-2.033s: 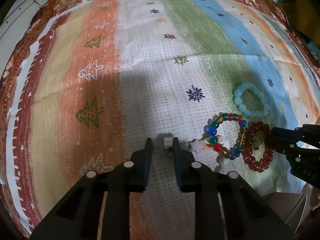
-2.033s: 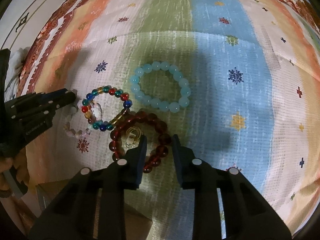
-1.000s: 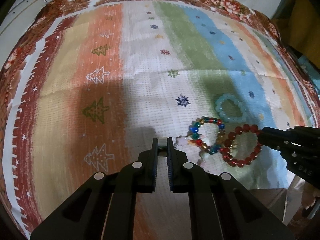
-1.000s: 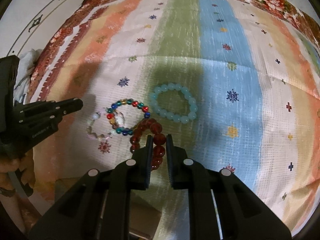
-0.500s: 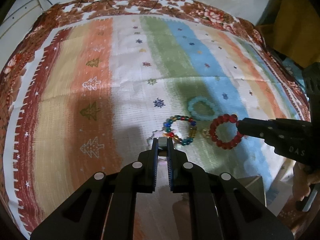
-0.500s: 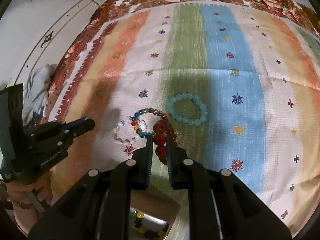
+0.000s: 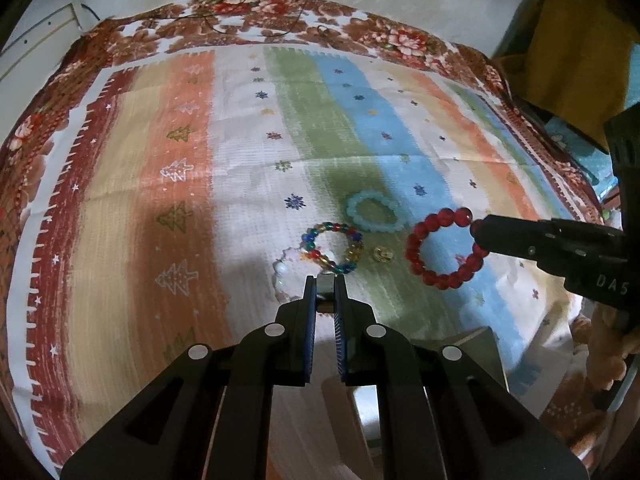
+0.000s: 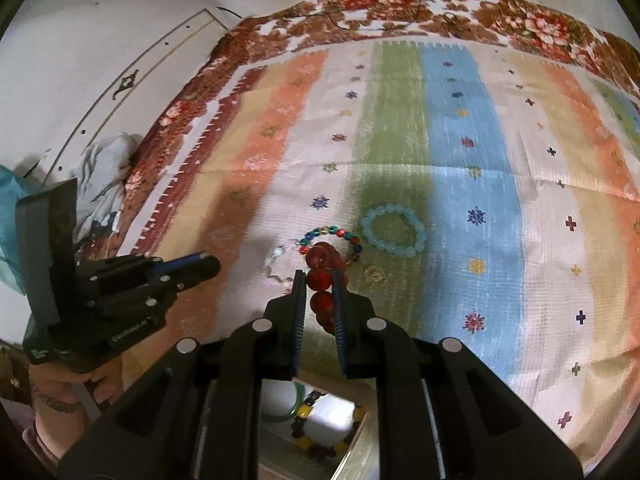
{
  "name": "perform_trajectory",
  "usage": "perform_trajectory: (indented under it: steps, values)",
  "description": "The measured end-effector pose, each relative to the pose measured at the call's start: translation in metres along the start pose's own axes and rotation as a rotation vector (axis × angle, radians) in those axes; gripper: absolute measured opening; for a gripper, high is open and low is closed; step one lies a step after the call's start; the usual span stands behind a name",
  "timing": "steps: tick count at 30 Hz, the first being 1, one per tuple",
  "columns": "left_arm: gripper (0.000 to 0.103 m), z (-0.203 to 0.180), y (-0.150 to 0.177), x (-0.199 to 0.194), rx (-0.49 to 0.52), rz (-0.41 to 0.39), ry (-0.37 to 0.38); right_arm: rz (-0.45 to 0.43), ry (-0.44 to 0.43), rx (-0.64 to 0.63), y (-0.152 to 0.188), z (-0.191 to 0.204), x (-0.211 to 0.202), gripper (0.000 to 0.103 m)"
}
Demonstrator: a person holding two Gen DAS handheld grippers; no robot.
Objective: Organize jewelry
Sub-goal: 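Carry the ring and dark red bracelet into the tin box and open both tools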
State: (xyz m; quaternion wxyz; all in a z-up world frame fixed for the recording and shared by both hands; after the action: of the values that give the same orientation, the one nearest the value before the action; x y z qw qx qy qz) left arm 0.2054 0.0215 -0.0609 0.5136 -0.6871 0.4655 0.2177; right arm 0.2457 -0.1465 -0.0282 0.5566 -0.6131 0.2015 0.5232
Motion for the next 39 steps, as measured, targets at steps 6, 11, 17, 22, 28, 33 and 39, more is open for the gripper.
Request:
perform_trajectory:
  steps: [6, 11, 17, 22, 28, 33, 39]
  values:
    - [0.008, -0.014, 0.011, -0.013, 0.032, -0.02, 0.025, -0.029, -0.018, -0.02, 0.003, 0.01, -0.014, 0.014]
    - [0.008, -0.023, 0.017, -0.018, 0.051, -0.03, 0.044, -0.051, -0.02, -0.023, 0.007, 0.013, -0.024, 0.014]
    - [0.008, -0.031, 0.025, -0.02, 0.075, -0.026, 0.058, -0.079, -0.042, -0.039, 0.015, 0.018, -0.039, 0.014]
    - [0.008, -0.037, 0.031, -0.024, 0.09, -0.032, 0.067, -0.094, -0.062, -0.069, 0.026, 0.025, -0.05, 0.014]
    - [0.008, -0.046, 0.04, -0.025, 0.112, -0.023, 0.079, -0.099, -0.095, -0.081, 0.039, 0.03, -0.059, 0.014]
    - [0.008, -0.056, 0.049, -0.027, 0.138, -0.019, 0.092, -0.088, -0.113, -0.071, 0.051, 0.029, -0.06, 0.014]
    - [0.009, -0.061, 0.057, -0.022, 0.152, 0.001, 0.096, -0.069, -0.113, -0.065, 0.066, 0.028, -0.057, 0.014]
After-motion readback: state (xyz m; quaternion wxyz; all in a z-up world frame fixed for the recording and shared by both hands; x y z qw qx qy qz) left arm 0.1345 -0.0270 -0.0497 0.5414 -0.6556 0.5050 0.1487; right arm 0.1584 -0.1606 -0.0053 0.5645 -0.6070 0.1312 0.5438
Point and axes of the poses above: each gripper's, at about its wrist camera, not at the fingertips, and x roughly the way its jaws point, z to its left, y to its underside, the point moved 4 cm from there along x, roughly the way its jaws point, and after that the axes turned 10 degrees about y, right-handed, at the moved point
